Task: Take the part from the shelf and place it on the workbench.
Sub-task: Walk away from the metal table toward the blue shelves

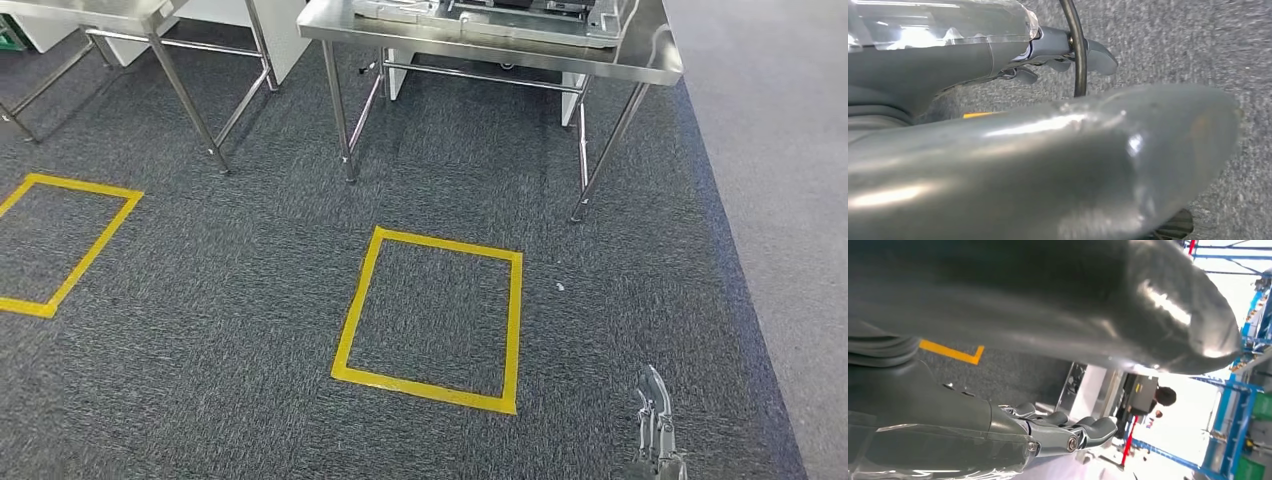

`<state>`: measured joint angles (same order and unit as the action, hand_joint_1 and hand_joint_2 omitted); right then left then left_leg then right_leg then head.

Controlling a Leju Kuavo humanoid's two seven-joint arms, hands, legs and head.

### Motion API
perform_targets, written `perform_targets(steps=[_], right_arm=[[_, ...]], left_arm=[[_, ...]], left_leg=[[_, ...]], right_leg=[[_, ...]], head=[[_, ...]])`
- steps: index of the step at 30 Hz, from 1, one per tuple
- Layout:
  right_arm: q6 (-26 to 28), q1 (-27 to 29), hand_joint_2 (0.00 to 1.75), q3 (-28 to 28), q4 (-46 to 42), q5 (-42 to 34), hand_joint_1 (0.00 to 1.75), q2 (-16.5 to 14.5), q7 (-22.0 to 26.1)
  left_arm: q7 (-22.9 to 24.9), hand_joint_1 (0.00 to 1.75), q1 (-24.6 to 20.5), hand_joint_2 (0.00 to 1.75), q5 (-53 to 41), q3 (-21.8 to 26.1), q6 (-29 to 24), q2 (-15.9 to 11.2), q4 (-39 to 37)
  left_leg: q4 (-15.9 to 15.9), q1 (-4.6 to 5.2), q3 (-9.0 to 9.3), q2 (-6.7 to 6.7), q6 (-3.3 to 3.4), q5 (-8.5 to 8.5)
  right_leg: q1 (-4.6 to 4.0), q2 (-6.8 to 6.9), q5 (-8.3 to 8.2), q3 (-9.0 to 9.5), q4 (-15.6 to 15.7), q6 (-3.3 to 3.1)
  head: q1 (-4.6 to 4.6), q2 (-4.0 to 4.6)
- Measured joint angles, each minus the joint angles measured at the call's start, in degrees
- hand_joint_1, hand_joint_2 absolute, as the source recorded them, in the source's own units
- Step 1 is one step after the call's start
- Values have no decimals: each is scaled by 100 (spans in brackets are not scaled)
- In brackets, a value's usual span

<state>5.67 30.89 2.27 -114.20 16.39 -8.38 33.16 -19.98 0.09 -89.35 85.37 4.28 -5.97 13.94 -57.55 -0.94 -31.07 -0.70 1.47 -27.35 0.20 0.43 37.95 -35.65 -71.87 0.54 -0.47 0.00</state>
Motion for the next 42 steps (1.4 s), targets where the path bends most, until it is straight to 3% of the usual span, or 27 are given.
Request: perform_targets(steps=[1, 2, 3, 5, 7, 9, 11, 12, 14, 16, 17, 18, 20, 21, 22, 24, 25, 27, 29, 31, 32, 33, 34, 36, 38, 40, 42], right_arm=[[19, 3, 0, 15, 18, 0, 0, 5, 0], [42, 3, 0, 37, 35, 2, 0, 12, -1], [68, 2, 0, 62, 50, 6, 0, 22, -1], [118, -2, 0, 106, 67, 12, 0, 52, -7], [157, -6, 0, 124, 74, -14, 0, 92, -26], [175, -27, 0, 127, 78, -84, 0, 142, -65], [173, -63, 0, 127, 79, -158, 0, 191, -105], [172, -74, 0, 127, 80, -195, 0, 218, -121], [166, -84, 0, 126, 92, -245, 0, 284, -143], [160, -99, 0, 126, 111, -266, 0, 351, -158], [157, -108, 0, 126, 118, -271, 0, 378, -163], [156, -115, 0, 126, 123, -275, 0, 403, -167], [154, -127, 0, 127, 125, -280, 0, 450, -174], [154, -134, 0, 128, 125, -280, 0, 472, -175], [154, -142, 0, 129, 125, -280, 0, 493, -176], [154, -159, 0, 138, 125, -280, 0, 533, -176], [155, -171, 0, 145, 125, -279, 0, 554, -177], [167, -185, 0, 170, 129, -277, 0, 597, -175], [182, -189, 0, 210, 149, -261, 0, 648, -176], [194, -194, 0, 259, 184, -231, 0, 701, -179], [208, -199, 0, 282, 201, -219, 0, 728, -179], [230, -205, 0, 309, 216, -208, 0, 754, -179], [255, -216, 0, 344, 232, -196, 0, 782, -179], [307, -246, 0, 438, 257, -168, 0, 844, -180], [356, -271, 0, 547, 281, -142, 0, 903, -181], [403, -295, 0, 662, 302, -131, 0, 952, -181], [443, -316, 0, 771, 319, -125, 0, 986, -181]], left_arm=[[0, 0, 0, 0, -3, 0, 1, 1, 0], [0, 0, 4, 0, -7, 0, 2, 1, 0], [0, 0, 6, 0, -10, 0, 4, 1, 0], [-1, 0, -3, 0, -16, 0, 11, 2, 0], [-4, 0, -22, 0, -22, 0, 23, 4, 0], [-5, 0, -17, 0, -27, 0, 31, 5, 0], [1, 0, -3, 0, -30, 0, 31, 7, -1], [10, 0, -12, 0, -30, 0, 28, 4, -2], [36, 0, -45, 0, -31, 0, 20, 3, -2], [66, 0, -54, 0, -31, 0, 15, 2, -3], [79, 0, -46, 0, -31, 0, 14, 2, -4], [92, 0, -39, 0, -31, 0, 12, -3, -4], [110, 0, -42, 0, -31, 0, 6, -12, -4], [117, 0, -48, 0, -31, 0, 3, -16, -4], [125, 0, -48, 0, -31, 0, -1, -16, -5], [142, 0, -30, 0, -31, 0, -7, -17, -6], [148, 0, -18, 0, -31, 0, -11, -17, -7], [158, 0, -24, 0, -30, 0, -19, -20, -7], [162, 0, -55, 0, -21, 0, -23, -24, -7], [162, 0, -67, 0, -9, 0, -24, -27, -7], [163, 0, -64, 0, -1, 0, -24, -28, -7], [164, 0, -61, 0, 7, 0, -24, -29, -7], [166, 0, -62, 0, 18, 0, -24, -31, -7], [170, 0, -83, 0, 44, 0, -22, -36, -7], [178, 0, -103, 0, 82, 0, -21, -49, -7], [185, 0, -92, 0, 111, 2, -16, -68, -7], [192, 0, -81, 0, 120, 4, -11, -93, -8]], left_leg=[[-6, 0, -26, -62, -7, 19], [-12, 0, -40, -124, -18, 33], [-18, 0, -46, -191, -32, 44], [-32, -1, -63, -313, -72, 69], [-36, -14, -118, -428, -140, 113], [-21, -30, -169, -537, -225, 163], [-144, -29, -249, -405, -276, 74], [-364, -24, -354, -269, -295, -82], [-1092, -28, -666, -40, -342, -513], [-1611, -38, -843, 14, -386, -714], [-1554, -41, -769, 34, -398, -649], [-1285, -43, -587, 72, -401, -504], [-496, -32, -106, 282, -367, -217], [-230, -20, 43, 361, -327, -143], [-95, -6, 103, 408, -285, -119], [-65, 7, 61, 318, -202, -95], [-46, -1, 50, 274, -166, -69], [-3, -26, 29, 179, -79, -1], [3, -27, -27, 72, -27, 50], [-3, -23, -82, -65, -22, 85], [-6, -23, -96, -141, -30, 98], [-10, -23, -100, -218, -41, 108], [-14, -23, -100, -293, -52, 117], [-35, -18, -130, -434, -98, 139], [-43, -28, -199, -568, -177, 179], [-39, -50, -255, -661, -259, 215], [-247, -39, -369, -457, -305, 77]], right_leg=[[12, -9, -8, -31, -103, 5], [21, -19, -138, 51, 21, 1], [28, -53, -345, 221, 327, -14], [34, -290, -681, 601, 1088, -62], [21, -462, -767, 753, 1453, -95], [16, -381, -794, 747, 1499, -128], [33, -244, -855, 757, 1576, -197], [41, -157, -881, 757, 1611, -231], [18, 24, -896, 731, 1613, -269], [3, 193, -895, 696, 1587, -272], [1, 268, -892, 682, 1568, -268], [1, 338, -885, 672, 1543, -258], [-15, 471, -849, 658, 1473, -212], [-28, 521, -831, 655, 1442, -181], [-41, 569, -819, 655, 1420, -152], [-49, 651, -822, 662, 1415, -99], [-36, 619, -803, 661, 1397, -66], [-7, 352, -584, 550, 1139, 0], [18, 58, -171, 242, 461, 42], [26, -11, 37, -28, -134, 55], [31, -21, -33, -34, -158, 53], [37, -40, -209, 74, 50, 43], [43, -112, -437, 258, 421, 25], [52, -411, -738, 587, 1153, -26], [38, -567, -786, 676, 1429, -65], [35, -432, -823, 677, 1473, -115], [54, -270, -874, 700, 1546, -191]], head=[[0, 0], [-1, 0], [0, 0], [-3, 0], [-3, 0], [-3, 0], [-14, 1], [-32, 1], [-59, 1], [-64, 1], [-65, 1], [-66, 1], [-68, 0], [-59, 1], [-49, 1], [-31, 1], [-30, 0], [-17, 0], [-3, 0], [-1, 0], [-2, 0], [-1, 0], [0, 0], [0, 1], [0, 1], [0, 1], [-30, 1]])
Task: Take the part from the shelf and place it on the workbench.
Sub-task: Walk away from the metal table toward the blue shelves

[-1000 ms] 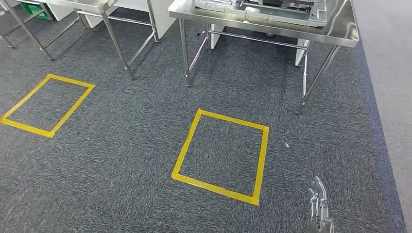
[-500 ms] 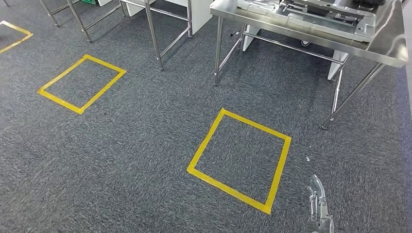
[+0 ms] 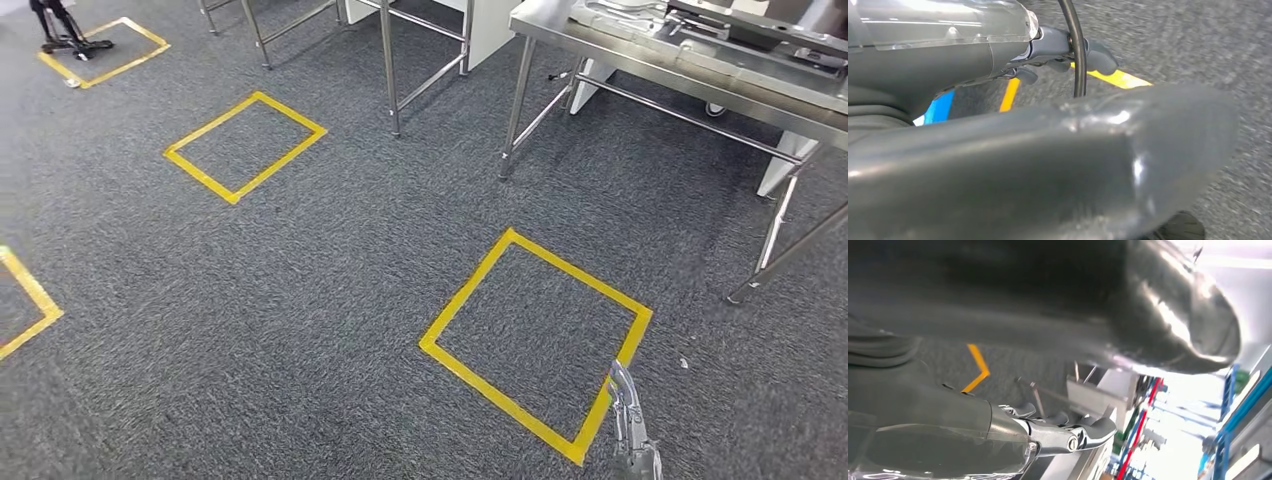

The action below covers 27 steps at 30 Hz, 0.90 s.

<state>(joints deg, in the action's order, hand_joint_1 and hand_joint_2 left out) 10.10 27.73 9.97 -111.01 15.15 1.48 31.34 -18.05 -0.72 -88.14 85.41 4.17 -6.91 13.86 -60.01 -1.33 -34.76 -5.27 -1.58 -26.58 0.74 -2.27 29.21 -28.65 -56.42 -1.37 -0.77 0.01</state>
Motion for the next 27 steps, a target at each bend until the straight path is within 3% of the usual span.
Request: perform_targets(steps=[2, 4, 5, 6, 7, 9, 10, 13, 15, 17, 19, 20, 21, 22, 24, 26, 27], right_arm=[[43, -3, 0, 82, 31, 5, 0, 21, -4], [83, -3, 0, 139, 79, 11, 0, 34, -8], [104, -7, 0, 167, 104, 18, 0, 40, -9], [121, -12, 0, 196, 127, 30, 0, 44, -8], [136, -20, 0, 224, 149, 49, 0, 47, -8], [160, -46, 0, 280, 183, 106, 0, 60, -4], [173, -62, 0, 311, 195, 139, 0, 71, -1], [223, -111, 0, 415, 228, 215, 0, 116, 6], [250, -140, 0, 481, 246, 246, 0, 149, 8], [268, -153, 0, 541, 270, 286, 0, 179, 9], [286, -162, 0, 607, 308, 316, 0, 210, 8], [300, -171, 0, 639, 329, 324, 0, 227, 6], [319, -184, 0, 669, 350, 323, 0, 244, -1], [338, -199, 0, 695, 369, 321, 0, 257, -10], [368, -240, 0, 751, 404, 311, 0, 282, -31], [387, -273, 0, 797, 438, 296, 0, 307, -45], [394, -287, 0, 817, 454, 291, 0, 321, -54]], left_arm=[[3, 0, -20, 0, 10, 1, 5, -31, -1], [3, 0, -36, 0, 27, 2, 12, -48, -1], [2, 0, -31, 0, 37, 4, 15, -49, -1], [1, 0, -22, 0, 46, 6, 15, -54, -1], [-4, 0, -13, 0, 54, 8, 15, -63, -1], [-26, 0, -15, 0, 69, 13, 15, -87, -1], [-39, 0, -18, 0, 79, 18, 14, -98, -1], [-62, 0, 8, 0, 95, 43, 8, -110, -1], [-62, 0, 25, 0, 97, 51, 0, -112, -1], [-59, 0, 7, 0, 98, 55, -9, -113, -1], [-50, 0, -10, 0, 97, 60, -13, -112, -1], [-44, 0, -9, 0, 97, 66, -14, -111, -1], [-37, 0, -5, 0, 96, 74, -15, -111, -1], [-33, 0, -4, 0, 95, 82, -16, -111, -1], [-31, 0, -14, 0, 93, 92, -18, -107, -1], [-31, 0, -28, 0, 91, 95, -22, -101, -1], [-31, 0, -28, 0, 88, 96, -25, -99, -1]], left_leg=[[-650, 14, -295, 330, -25, -384], [-1315, 6, -570, 454, -53, -676], [-1393, 2, -574, 478, -63, -670], [-1237, 0, -455, 505, -67, -563], [-874, -1, -223, 566, -65, -392], [-105, 19, 227, 749, -19, -159], [103, 33, 344, 805, 14, -115], [177, 52, 338, 713, 116, -84], [224, 28, 332, 628, 198, -34], [247, 19, 304, 534, 259, 9], [243, 29, 265, 408, 280, 31], [240, 33, 256, 338, 281, 38], [237, 36, 255, 262, 277, 43], [231, 37, 260, 185, 272, 47], [213, 38, 252, 39, 244, 56], [207, 26, 201, -100, 177, 82], [215, 18, 174, -172, 131, 102]], right_leg=[[-12, 188, -18, -1, 27, -52], [-37, 376, -12, -28, 9, -68], [-43, 460, -6, -38, -5, -66], [-44, 539, 4, -46, -24, -58], [-45, 613, 21, -48, -47, -46], [-62, 736, 65, -43, -99, 2], [-74, 782, 80, -38, -118, 31], [-87, 864, 95, -18, -125, 123], [-64, 651, 238, -74, -278, 186], [-41, 353, 604, -339, -857, 218], [-37, 261, 902, -686, -1574, 223], [-37, 251, 898, -767, -1727, 220], [-37, 238, 770, -734, -1647, 211], [-37, 203, 554, -598, -1352, 193], [-33, -82, 164, -243, -553, 135], [-38, -300, 44, -85, -148, 92], [-45, -289, 48, -81, -122, 79]], head=[[-39, 0], [-51, 0], [-51, 0], [-53, 0], [-53, -1], [-48, 0], [-39, 0], [-22, 0], [-8, 0], [13, 1], [18, 0], [18, -1], [18, -1], [19, -1], [16, -1], [13, -1], [12, -1]])
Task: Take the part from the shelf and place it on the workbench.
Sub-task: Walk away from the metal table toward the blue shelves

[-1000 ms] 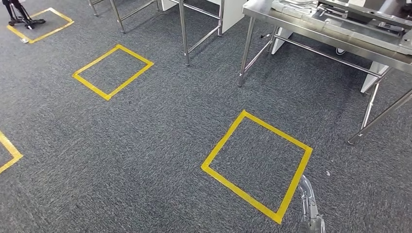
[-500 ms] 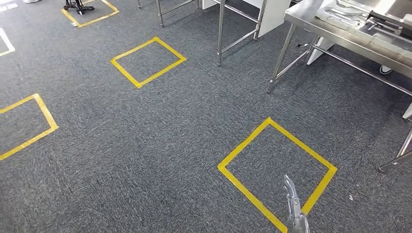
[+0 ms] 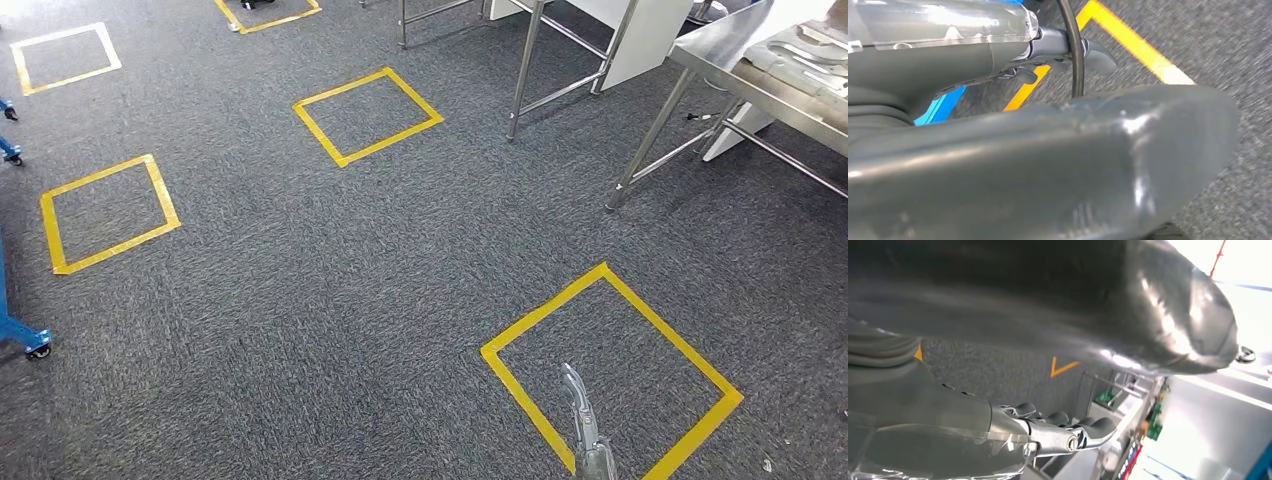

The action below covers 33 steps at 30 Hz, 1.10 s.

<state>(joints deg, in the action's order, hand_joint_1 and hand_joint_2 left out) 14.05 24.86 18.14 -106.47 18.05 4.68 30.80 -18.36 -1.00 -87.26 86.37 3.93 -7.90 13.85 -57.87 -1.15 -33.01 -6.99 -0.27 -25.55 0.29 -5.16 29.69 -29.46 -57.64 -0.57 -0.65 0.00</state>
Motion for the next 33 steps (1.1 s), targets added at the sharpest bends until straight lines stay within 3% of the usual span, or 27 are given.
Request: perform_targets(steps=[1, 2, 4, 6, 8, 9, 10, 11, 13, 14, 16, 17, 19, 21, 23, 24, 26, 28, 30, 32, 33], right_arm=[[8, -17, 0, 20, 12, -3, 0, 11, -7], [13, -39, 0, 41, 25, -6, 0, 22, -16], [29, -71, 0, 86, 46, -18, 0, 34, -34], [47, -80, 0, 107, 74, -48, 0, 48, -52], [57, -82, 0, 110, 105, -76, 0, 69, -65], [59, -84, 0, 110, 120, -81, 0, 79, -70], [61, -86, 0, 111, 134, -85, 0, 87, -73], [61, -88, 0, 111, 146, -85, 0, 93, -76], [57, -105, 0, 112, 160, -80, 0, 111, -81], [54, -118, 0, 115, 162, -75, 0, 123, -83], [49, -154, 0, 123, 168, -68, 0, 152, -88], [48, -177, 0, 126, 172, -67, 0, 167, -92], [45, -221, 0, 128, 181, -60, 0, 206, -97], [39, -238, 0, 129, 196, -52, 0, 246, -106], [35, -238, 0, 129, 208, -50, 0, 284, -126], [33, -238, 0, 129, 210, -49, 0, 304, -139], [34, -240, 0, 133, 210, -38, 0, 341, -167], [35, -249, 0, 149, 210, -18, 0, 376, -189], [38, -259, 0, 174, 210, -4, 0, 399, -203], [44, -267, 0, 199, 210, 0, 0, 415, -214], [48, -271, 0, 213, 210, 0, 0, 422, -218]], left_arm=[[0, 0, 7, 0, -5, 2, -2, -1, 0], [0, 0, 19, 0, -10, 5, -4, -1, -1], [-1, 0, 18, 0, -19, 9, -14, -4, 0], [-2, 0, -10, 0, -25, 9, -23, -8, -1], [-2, 0, -20, 0, -30, 9, -26, -4, -2], [-2, 0, -11, 0, -33, 9, -26, -2, -2], [-2, 0, -3, 0, -32, 9, -26, -3, -2], [-2, 0, 4, 0, -32, 9, -26, -6, -2], [-3, 0, -2, 0, -32, 9, -26, -13, -2], [-4, 0, -1, 0, -32, 10, -26, -13, -2], [-3, 0, 12, 0, -32, 17, -27, -13, -2], [-1, 0, 22, 0, -31, 24, -29, -13, -2], [1, 0, 18, 0, -27, 34, -38, -14, -2], [1, 0, -13, 0, -21, 36, -49, -14, -2], [2, 0, -25, 0, -13, 38, -55, -11, -2], [7, 0, -21, 0, -7, 39, -54, -10, -2], [24, 0, -20, 0, 3, 43, -54, -10, -2], [42, 0, -35, 0, 5, 44, -53, -6, -2], [54, 0, -40, 0, 5, 44, -51, -2, -2], [62, 0, -17, 0, 5, 48, -41, -4, -3], [65, 0, -5, 0, 5, 50, -37, -5, -3]], left_leg=[[18, -9, -20, -73, -45, 21], [1, -10, -39, -52, -74, 13], [-299, 7, -185, 212, -112, -188], [-1013, 2, -512, 536, -142, -585], [-1560, -20, -744, 640, -184, -784], [-1535, -31, -705, 663, -198, -723], [-1280, -38, -547, 693, -206, -571], [-866, -42, -305, 763, -208, -383], [-212, -14, 72, 913, -163, -165], [-68, 2, 143, 951, -129, -137], [-40, 22, 115, 879, -54, -130], [-23, 14, 108, 835, -18, -115], [18, -4, 112, 752, 64, -75], [32, 1, 90, 648, 120, -47], [28, 18, 66, 520, 136, -36], [25, 24, 64, 448, 138, -34], [13, 28, 78, 296, 132, -31], [-13, 34, 69, 149, 98, -28], [-19, 22, 18, 23, 25, -6], [4, 0, -32, -81, -58, 26], [-38, 1, -59, -26, -84, -6]], right_leg=[[2, 79, -18, 5, 26, -19], [12, 156, -42, 24, 69, -48], [36, 333, -87, 65, 161, -115], [20, 519, -91, 71, 178, -154], [3, 703, -76, 65, 168, -160], [-1, 785, -63, 66, 157, -153], [0, 860, -46, 70, 140, -138], [2, 930, -21, 77, 114, -117], [-17, 1046, 35, 88, 57, -56], [-28, 1090, 54, 95, 38, -26], [-40, 1167, 62, 109, 34, 27], [-29, 1140, 82, 115, 20, 58], [2, 888, 277, 11, -229, 111], [19, 604, 662, -332, -933, 132], [18, 540, 875, -672, -1585, 132], [17, 531, 804, -712, -1631, 124], [16, 452, 384, -473, -1085, 84], [13, 193, 56, -146, -342, 29], [-1, 59, 1, -41, -52, -3], [1, 183, -33, -31, 5, -47], [9, 254, -57, -14, 48, -81]], head=[[1, 0], [-2, 1], [-31, 2], [-59, 1], [-62, 1], [-62, 1], [-63, 1], [-64, 1], [-61, 1], [-55, 1], [-44, 1], [-44, 1], [-32, 0], [-13, 1], [-8, 1], [-8, 1], [-7, 0], [-12, 1], [-16, 1], [-16, 0], [-22, 0]])
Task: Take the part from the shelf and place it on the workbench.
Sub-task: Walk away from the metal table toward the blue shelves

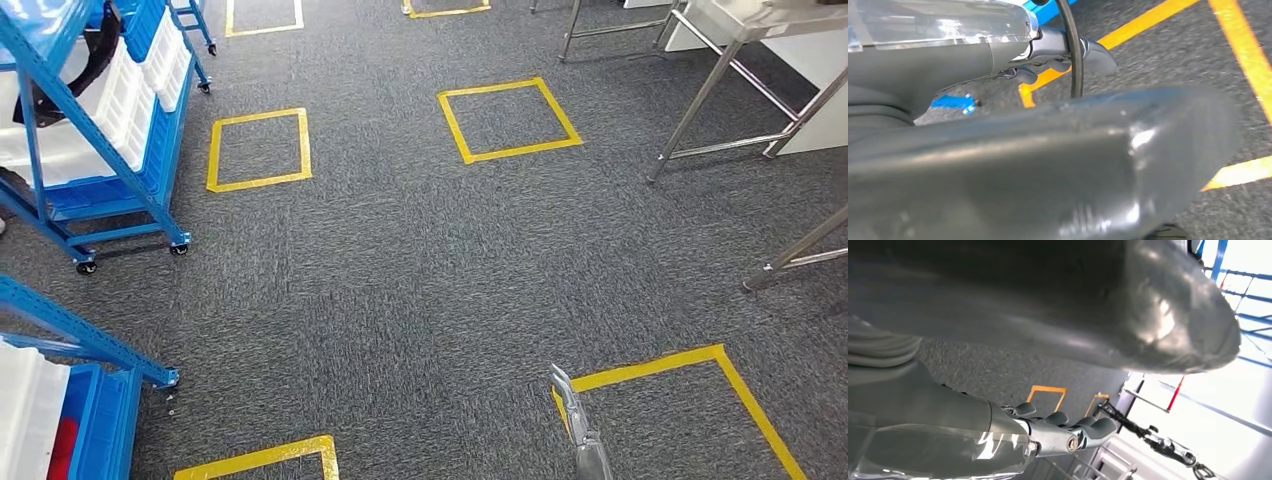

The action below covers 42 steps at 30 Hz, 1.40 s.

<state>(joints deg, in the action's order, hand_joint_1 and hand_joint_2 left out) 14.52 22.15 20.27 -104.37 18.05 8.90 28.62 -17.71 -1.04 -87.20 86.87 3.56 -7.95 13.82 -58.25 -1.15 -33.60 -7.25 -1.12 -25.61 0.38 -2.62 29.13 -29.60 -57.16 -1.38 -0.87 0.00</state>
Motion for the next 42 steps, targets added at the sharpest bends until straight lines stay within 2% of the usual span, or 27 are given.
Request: perform_targets(steps=[1, 3, 5, 6, 7, 8, 10, 12, 14, 16, 18, 20, 21, 22, 23, 25, 26, 28, 29, 30, 32, 34, 36, 37, 38, 40, 42], right_arm=[[3, 0, 0, 14, 0, 0, 0, 5, -7], [3, 10, 0, 36, 1, 0, 0, 7, -22], [3, 18, 0, 49, 10, 0, 0, 9, -33], [3, 18, 0, 54, 17, 0, 0, 10, -34], [3, 16, 0, 60, 25, 2, 0, 10, -39], [3, 11, 0, 72, 33, 10, 0, 10, -46], [4, -17, 0, 134, 51, 63, 0, 5, -81], [16, -111, 0, 248, 101, 199, 0, -37, -164], [38, -306, 0, 414, 223, 373, 0, -172, -275], [67, -569, 0, 623, 418, 510, 0, -372, -369], [95, -786, 0, 822, 635, 586, 0, -549, -431], [115, -918, 0, 942, 814, 615, 0, -650, -463], [121, -967, 0, 976, 882, 621, 0, -677, -469], [130, -1011, 0, 1000, 938, 622, 0, -693, -473], [137, -1046, 0, 1021, 981, 619, 0, -707, -473], [166, -1081, 0, 1048, 1038, 589, 0, -719, -470], [190, -1084, 0, 1053, 1056, 554, 0, -719, -464], [243, -1059, 0, 1059, 1073, 436, 0, -708, -434], [269, -1026, 0, 1060, 1060, 364, 0, -691, -410], [289, -975, 0, 1061, 1032, 292, 0, -663, -384], [317, -830, 0, 1058, 945, 158, 0, -573, -338], [346, -653, 0, 1050, 851, 23, 0, -433, -298], [393, -470, 0, 1034, 760, -116, 0, -263, -258], [413, -389, 0, 1021, 716, -172, 0, -186, -242], [428, -315, 0, 1006, 672, -226, 0, -114, -228], [444, -209, 0, 979, 590, -301, 0, 4, -208], [446, -138, 0, 947, 513, -359, 0, 101, -188]], left_arm=[[2, 0, 3, 0, 1, 2, 5, -2, -1], [3, 0, -18, 0, 4, 4, 11, -5, 0], [3, 0, -34, 0, 5, 4, 21, -1, -1], [3, 0, -30, 0, 4, 4, 26, 2, -1], [3, 0, -21, 0, 4, 4, 28, 1, -1], [3, 0, -14, 0, 6, 5, 29, -3, -1], [3, 0, -18, 0, 19, 13, 33, -22, -1], [4, 0, -13, 0, 70, 36, 40, -40, -1], [9, 0, 14, 0, 176, 78, 46, -60, -1], [17, 0, 40, 0, 293, 120, 49, -76, 0], [22, 0, 34, 0, 367, 140, 50, -81, 1], [36, 0, 30, 0, 402, 147, 49, -80, 2], [44, 0, 42, 0, 412, 152, 49, -79, 2], [52, 0, 56, 0, 418, 159, 48, -77, 2], [57, 0, 67, 0, 419, 166, 48, -75, 2], [59, 0, 67, 0, 421, 178, 45, -68, 2], [55, 0, 65, 0, 422, 181, 40, -62, 2], [39, 0, 83, 0, 418, 184, 24, -44, 2], [31, 0, 104, 0, 410, 184, 14, -32, 2], [27, 0, 124, 0, 399, 185, 3, -19, 1], [22, 0, 130, 0, 378, 185, -21, 3, 0], [19, 0, 91, 0, 345, 185, -37, 12, -1], [21, 0, 64, 0, 297, 185, -39, 19, -1], [26, 0, 67, 0, 276, 185, -39, 21, -1], [33, 0, 71, 0, 261, 185, -39, 19, -1], [54, 0, 61, 0, 232, 185, -39, 8, -1], [77, 0, 35, 0, 209, 185, -37, -3, -1]], left_leg=[[-136, 7, -67, 127, -19, -96], [-756, 12, -343, 483, -47, -462], [-1442, -4, -643, 643, -87, -758], [-1552, -12, -673, 673, -101, -763], [-1426, -17, -585, 697, -108, -661], [-1083, -18, -382, 747, -106, -485], [-302, 5, 44, 967, -58, -214], [16, 39, 195, 1077, 11, -146], [36, 37, 191, 973, 68, -114], [100, 14, 217, 882, 138, -64], [136, 10, 215, 771, 192, -24], [131, 19, 194, 624, 212, -11], [127, 22, 192, 541, 213, -10], [121, 23, 197, 457, 211, -11], [114, 23, 208, 369, 205, -14], [86, 28, 211, 206, 172, -30], [68, 29, 190, 131, 140, -33], [53, 14, 129, 0, 50, -20], [66, -4, 101, -65, 3, -4], [52, -17, 81, -45, -31, -14], [-213, -11, -49, 231, -69, -191], [-923, -8, -381, 565, -95, -568], [-1530, -28, -664, 664, -127, -776], [-1544, -38, -660, 684, -139, -723], [-1317, -47, -530, 718, -147, -570], [-530, -43, -92, 909, -135, -240], [-70, -12, 149, 1054, -65, -122]], right_leg=[[9, 80, -23, 19, 45, -37], [-2, 250, -33, 39, 85, -88], [-29, 430, -16, 39, 77, -110], [-39, 514, -4, 41, 70, -110], [-43, 591, 11, 46, 60, -105], [-44, 663, 31, 57, 46, -91], [-62, 791, 82, 88, 9, -46], [-86, 882, 113, 112, -11, 6], [-89, 943, 125, 124, -5, 51], [-66, 762, 251, 79, -145, 98], [-28, 439, 593, -181, -729, 125], [-7, 305, 888, -560, -1476, 134], [-1, 289, 881, -666, -1649, 137], [7, 276, 757, -675, -1608, 138], [18, 243, 532, -580, -1348, 133], [45, 12, 102, -281, -591, 112], [52, -106, -3, -176, -319, 103], [34, -205, -10, -128, -142, 82], [28, -147, -15, -123, -116, 59], [28, -80, -31, -108, -79, 26], [36, 80, -62, -58, 6, -49], [8, 270, -55, -31, 34, -98], [-17, 459, -32, -27, 25, -112], [-22, 536, -18, -23, 18, -108], [-22, 606, 0, -15, 7, -94], [-31, 725, 49, 11, -28, -45], [-51, 820, 95, 41, -57, 20]], head=[[-12, 0], [-41, 0], [-54, 1], [-54, 1], [-55, 1], [-55, 1], [-49, 1], [-33, 0], [-22, 1], [-12, 1], [5, 1], [14, 1], [14, 0], [15, 0], [15, 0], [14, 1], [13, 1], [11, 1], [9, 0], [9, 0], [-21, 1], [-54, 1], [-61, 1], [-61, 0], [-62, 0], [-66, 0], [-54, 0]])
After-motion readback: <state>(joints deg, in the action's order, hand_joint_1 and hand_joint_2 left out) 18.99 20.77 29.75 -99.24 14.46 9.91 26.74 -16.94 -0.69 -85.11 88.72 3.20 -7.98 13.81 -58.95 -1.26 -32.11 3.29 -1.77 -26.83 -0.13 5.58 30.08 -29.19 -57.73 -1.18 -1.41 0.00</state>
